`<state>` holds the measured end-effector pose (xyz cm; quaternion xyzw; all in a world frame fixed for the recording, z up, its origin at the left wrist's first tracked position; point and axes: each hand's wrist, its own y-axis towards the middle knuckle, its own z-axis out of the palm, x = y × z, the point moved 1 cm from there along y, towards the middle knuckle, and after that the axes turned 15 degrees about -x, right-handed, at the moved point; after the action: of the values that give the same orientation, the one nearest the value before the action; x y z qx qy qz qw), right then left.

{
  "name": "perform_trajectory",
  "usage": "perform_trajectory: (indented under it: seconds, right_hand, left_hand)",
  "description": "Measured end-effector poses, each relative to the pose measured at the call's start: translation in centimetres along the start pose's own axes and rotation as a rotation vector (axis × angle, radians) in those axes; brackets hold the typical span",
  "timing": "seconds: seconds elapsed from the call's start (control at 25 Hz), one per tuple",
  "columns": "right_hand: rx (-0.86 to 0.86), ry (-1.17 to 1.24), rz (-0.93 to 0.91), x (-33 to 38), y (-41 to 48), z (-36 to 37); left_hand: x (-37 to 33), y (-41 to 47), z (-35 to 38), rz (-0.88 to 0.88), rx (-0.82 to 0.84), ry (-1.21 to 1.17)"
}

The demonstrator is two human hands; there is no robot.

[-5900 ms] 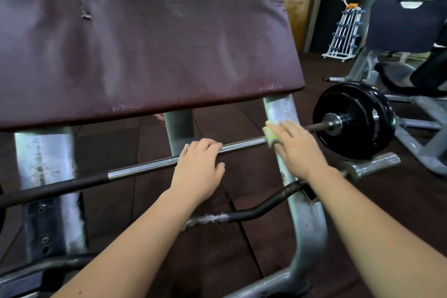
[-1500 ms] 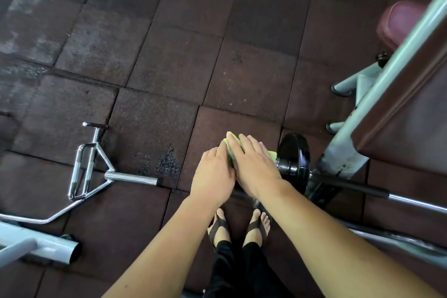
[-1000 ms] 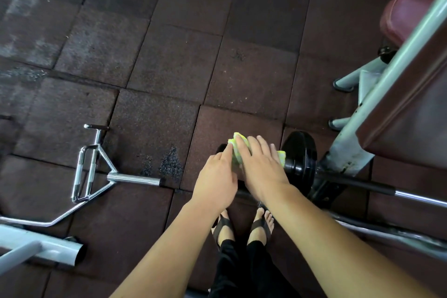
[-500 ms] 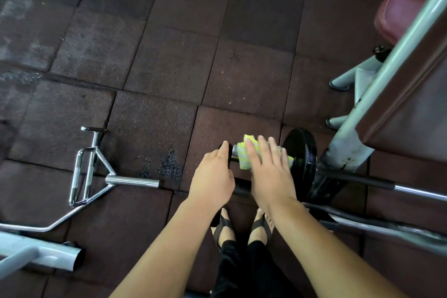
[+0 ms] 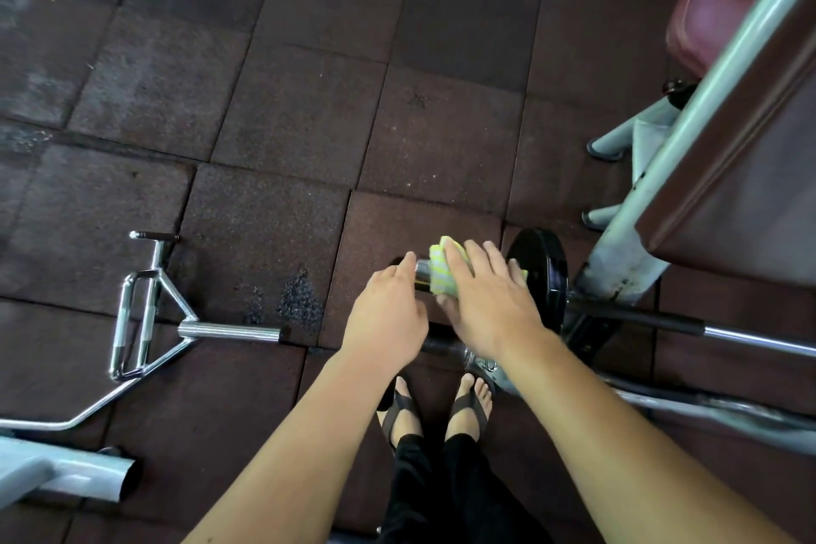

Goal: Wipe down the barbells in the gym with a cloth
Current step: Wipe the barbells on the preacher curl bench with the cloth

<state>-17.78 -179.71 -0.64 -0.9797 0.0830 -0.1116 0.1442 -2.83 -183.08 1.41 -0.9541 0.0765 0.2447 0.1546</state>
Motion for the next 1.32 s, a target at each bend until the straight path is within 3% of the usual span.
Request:
perform_trajectory:
  seconds: [0.08, 0.24, 0.44, 0.68, 1.16, 1.32]
  right_hand:
    - [-0.097, 0.006, 0.056, 0.5, -0.6, 0.9]
    - [-0.246, 0.022, -0.053, 3.0, -2.0, 3.3]
    - [-0.278, 0.021, 0.000, 0.6, -3.7, 3.5]
    - [-0.206, 0.113, -0.032, 2.3, -0.4, 2.8]
    - [-0.285, 0.108, 0.021, 1.1, -1.6, 3.1]
    - [-0.157, 0.092, 0.096, 1.0, 2.0, 1.8]
  left_hand:
    - [-0.2, 0.1, 0.0, 0.038, 0.005, -0.006]
    - [0.3, 0.6, -0.3, 0.033, -0.025, -0.031]
    - [0.7, 0.7, -0.2, 0.041, 0.000, -0.010]
    - [1.3, 0.3, 0.0, 0.033, 0.000, -0.029]
    - [0.8, 0.1, 0.0, 0.020, 0.010, -0.046]
    - [0.5, 0.1, -0.2, 0.033, 0.014, -0.050]
